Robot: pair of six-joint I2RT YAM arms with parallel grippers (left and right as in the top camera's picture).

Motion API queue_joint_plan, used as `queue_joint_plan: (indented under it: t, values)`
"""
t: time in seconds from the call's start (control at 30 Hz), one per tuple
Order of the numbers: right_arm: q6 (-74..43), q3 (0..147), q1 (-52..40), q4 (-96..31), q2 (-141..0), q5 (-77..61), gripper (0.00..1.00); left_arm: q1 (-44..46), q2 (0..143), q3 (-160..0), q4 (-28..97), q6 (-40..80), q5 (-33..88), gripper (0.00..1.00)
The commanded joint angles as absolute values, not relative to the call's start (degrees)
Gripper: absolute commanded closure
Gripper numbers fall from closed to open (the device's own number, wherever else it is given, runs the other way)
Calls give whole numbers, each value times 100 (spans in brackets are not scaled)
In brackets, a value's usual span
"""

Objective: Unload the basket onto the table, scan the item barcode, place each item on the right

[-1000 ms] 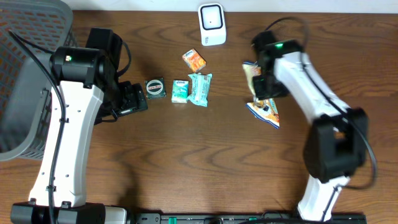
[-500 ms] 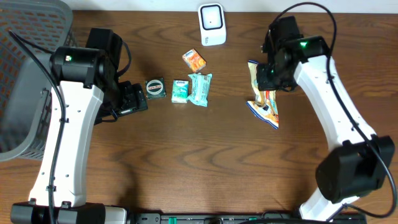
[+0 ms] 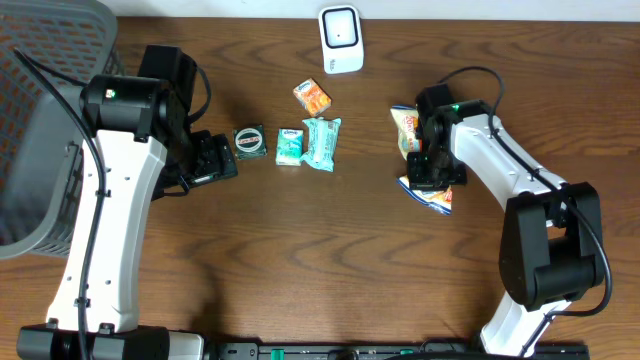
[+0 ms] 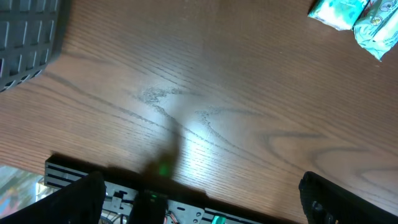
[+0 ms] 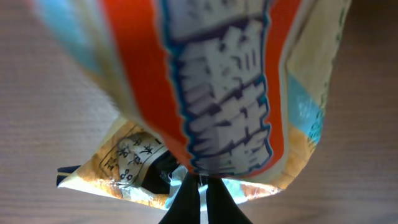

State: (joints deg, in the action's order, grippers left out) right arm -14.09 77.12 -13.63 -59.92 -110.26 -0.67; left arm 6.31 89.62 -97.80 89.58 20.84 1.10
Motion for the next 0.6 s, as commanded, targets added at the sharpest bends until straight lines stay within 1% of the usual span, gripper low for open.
queue_joint_plan:
  t: [0.0, 0.13, 0.23, 0.37, 0.57]
  values:
    - [-1500, 8025, -1363, -6357, -11010, -58, 99, 617, 8984, -9771, 8973, 2112, 38, 2]
    - [-1459, 8917, -1315, -6997, -10956, -12, 99, 617, 8984, -9771, 8973, 2112, 38, 2]
    - [-1415, 9435, -1278, -7081, -10956, 71, 99, 617, 8984, -9771, 8973, 2112, 38, 3]
    - [-1417, 9531, -1269, -6482, -10962, 377, 99, 617, 8984, -9771, 8971, 2112, 38, 2]
    - [-1590, 8862, -1269, -5450, -10980, 421, 99, 617, 8984, -9771, 8973, 2112, 38, 2]
